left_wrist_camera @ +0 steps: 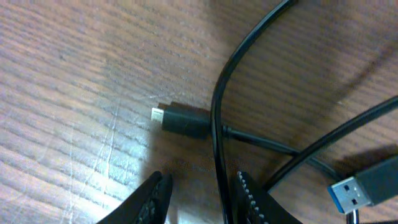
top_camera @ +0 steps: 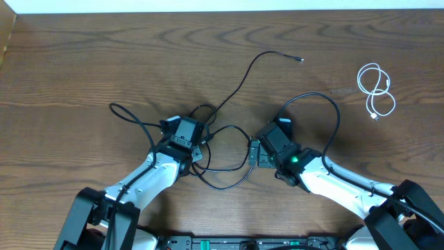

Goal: Untangle cables

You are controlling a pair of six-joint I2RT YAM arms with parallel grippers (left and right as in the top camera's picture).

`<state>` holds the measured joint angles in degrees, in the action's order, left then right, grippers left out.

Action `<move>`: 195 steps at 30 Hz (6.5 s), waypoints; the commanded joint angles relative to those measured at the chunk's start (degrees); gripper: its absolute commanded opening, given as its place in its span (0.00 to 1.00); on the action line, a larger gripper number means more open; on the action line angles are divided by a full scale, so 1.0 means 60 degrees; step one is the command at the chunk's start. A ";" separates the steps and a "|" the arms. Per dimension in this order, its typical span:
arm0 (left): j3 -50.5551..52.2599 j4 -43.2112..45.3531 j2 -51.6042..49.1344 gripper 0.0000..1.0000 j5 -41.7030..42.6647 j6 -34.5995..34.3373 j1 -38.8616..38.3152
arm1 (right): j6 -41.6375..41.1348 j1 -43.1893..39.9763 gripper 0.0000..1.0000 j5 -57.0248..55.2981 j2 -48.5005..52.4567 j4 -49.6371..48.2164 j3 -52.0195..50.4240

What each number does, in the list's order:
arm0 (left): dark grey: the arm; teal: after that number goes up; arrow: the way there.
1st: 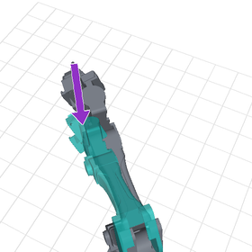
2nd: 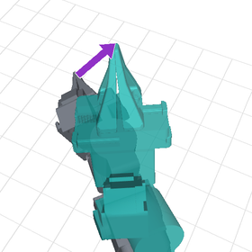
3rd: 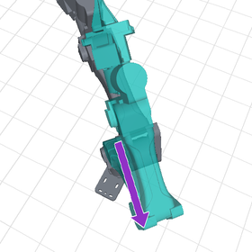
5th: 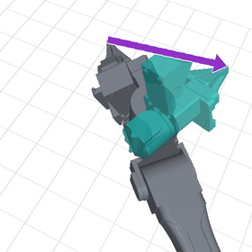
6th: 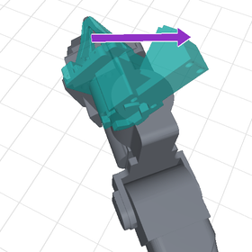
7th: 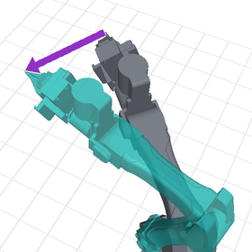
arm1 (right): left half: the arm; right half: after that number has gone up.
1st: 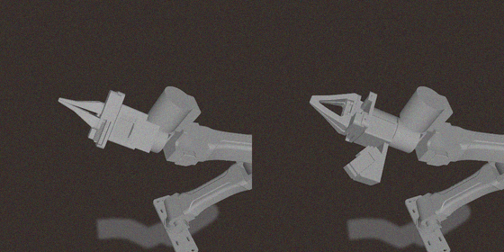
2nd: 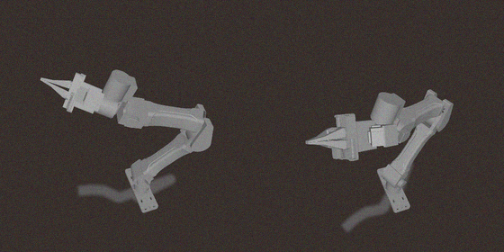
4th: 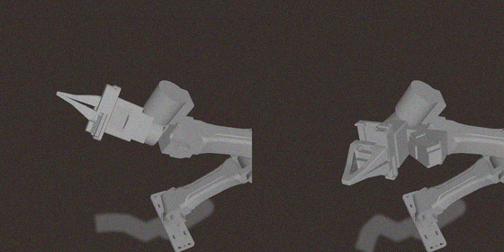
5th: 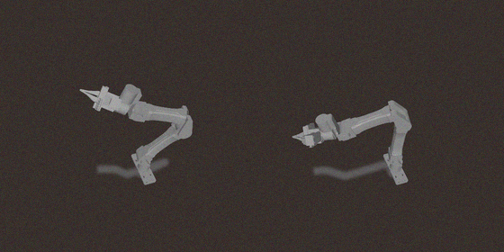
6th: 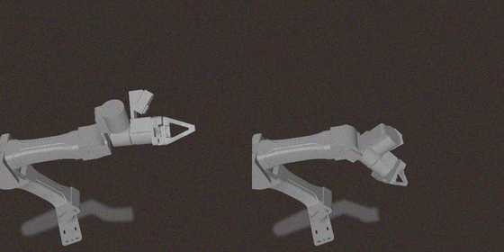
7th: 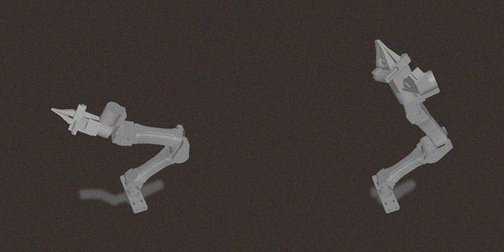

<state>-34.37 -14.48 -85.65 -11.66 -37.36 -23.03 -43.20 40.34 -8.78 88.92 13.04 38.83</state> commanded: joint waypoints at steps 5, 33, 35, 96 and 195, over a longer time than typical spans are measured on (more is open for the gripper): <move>0.0066 -0.0117 -0.0266 0.35 -0.0175 -0.0007 0.0313 | -0.0073 -0.0029 0.99 -0.0120 0.0095 0.0011 0.0084; -0.0357 -0.2069 0.5701 0.07 0.0127 -0.0007 0.0976 | -0.0073 -0.0029 0.99 -0.0120 0.0095 0.0011 0.0084; -0.0357 -0.2211 0.6382 0.07 0.0200 -0.0007 0.0976 | -0.0073 -0.0029 0.99 -0.0120 0.0095 0.0011 0.0084; -0.0346 -0.3883 0.9424 0.07 0.2597 -0.0900 0.0994 | 0.0965 -0.0022 0.98 0.0623 -0.0117 -0.0004 0.0084; -0.0346 -0.1523 0.6801 0.89 0.8768 -0.1198 0.2747 | 0.4597 -0.2426 0.01 0.5442 -0.4798 -0.1628 0.0084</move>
<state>-35.31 -23.53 -45.04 39.18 -48.14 -6.83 -10.48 29.23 28.60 61.36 2.90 38.87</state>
